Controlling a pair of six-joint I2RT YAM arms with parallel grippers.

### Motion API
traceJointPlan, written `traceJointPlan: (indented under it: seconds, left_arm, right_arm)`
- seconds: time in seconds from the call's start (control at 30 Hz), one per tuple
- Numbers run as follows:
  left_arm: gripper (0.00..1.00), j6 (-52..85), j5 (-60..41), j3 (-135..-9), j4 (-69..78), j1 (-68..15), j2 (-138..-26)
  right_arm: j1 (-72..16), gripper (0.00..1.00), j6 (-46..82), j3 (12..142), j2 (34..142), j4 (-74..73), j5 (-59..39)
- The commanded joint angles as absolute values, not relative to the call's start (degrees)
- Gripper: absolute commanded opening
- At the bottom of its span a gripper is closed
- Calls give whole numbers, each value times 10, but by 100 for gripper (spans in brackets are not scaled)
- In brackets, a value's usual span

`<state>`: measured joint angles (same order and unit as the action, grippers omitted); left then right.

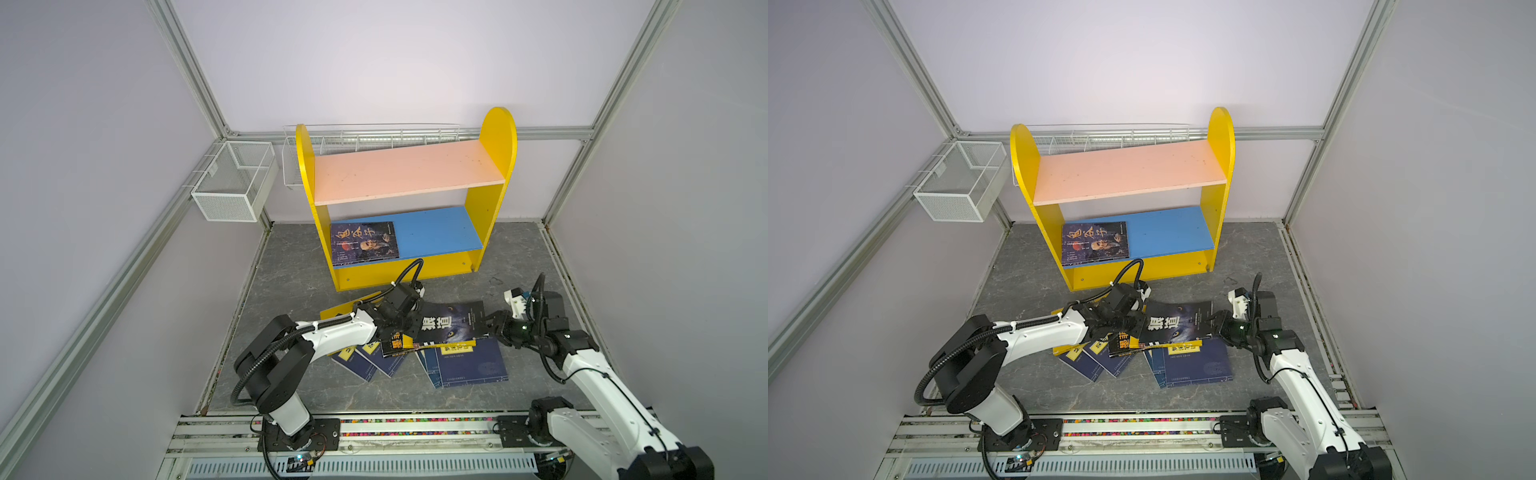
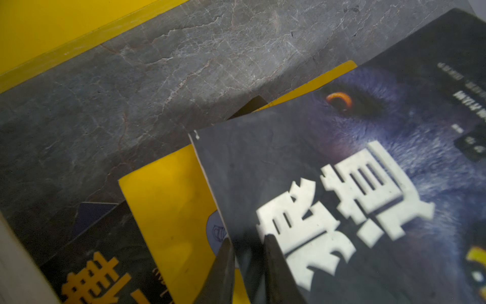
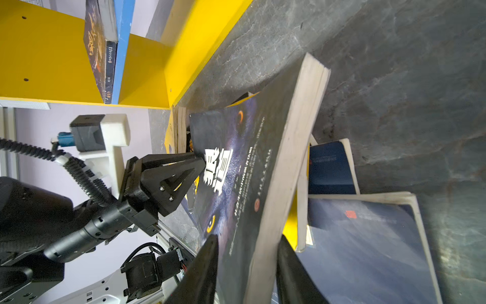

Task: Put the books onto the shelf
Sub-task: 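Grasp the wolf-eye book with the right gripper while the left holds its edge, then carry the wolf-eye book to the blue shelf while the left gripper withdraws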

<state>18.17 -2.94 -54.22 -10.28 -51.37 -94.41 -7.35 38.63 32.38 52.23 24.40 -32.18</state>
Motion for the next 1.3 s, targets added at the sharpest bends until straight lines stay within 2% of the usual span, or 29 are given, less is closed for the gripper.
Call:
traceJointPlan:
  seconds: [0.0, 0.1, 0.23, 0.43, 0.53, 0.67, 0.8, 0.9, 0.97, 1.03, 1.1, 1.27]
  left_arm:
    - [20, 157, -90, -525, -137, -526, -972]
    - [11, 155, -102, -522, -128, -527, -969]
    - [10, 151, -117, -519, -115, -526, -965]
    - [12, 154, -110, -516, -112, -526, -958]
    - [22, 175, -98, -506, -105, -515, -935]
    - [53, 207, -99, -467, -68, -477, -875]
    - [62, 266, -32, -410, -43, -442, -776]
    - [73, 340, 96, -362, -44, -438, -670]
    - [76, 387, 169, -315, -15, -436, -602]
    - [77, 451, 240, -295, -51, -432, -548]
    - [77, 484, 266, -283, -73, -427, -508]
    - [77, 602, 369, -292, -239, -412, -452]
  right_arm:
    - [-76, 36, 409, 335, 525, 204, -344]
    - [-77, 33, 422, 327, 525, 194, -332]
    - [-81, 30, 441, 318, 523, 170, -335]
    - [-84, 16, 438, 326, 517, 175, -314]
    - [-84, 8, 430, 338, 507, 191, -299]
    - [-84, 6, 420, 361, 496, 194, -297]
    - [-88, 6, 428, 388, 488, 148, -317]
    - [-102, 6, 429, 424, 487, 114, -305]
    - [-116, 6, 428, 459, 508, 97, -293]
    - [-154, 6, 429, 485, 534, 71, -281]
    - [-182, 6, 434, 500, 566, 29, -270]
    - [-233, 6, 467, 554, 664, -102, -239]
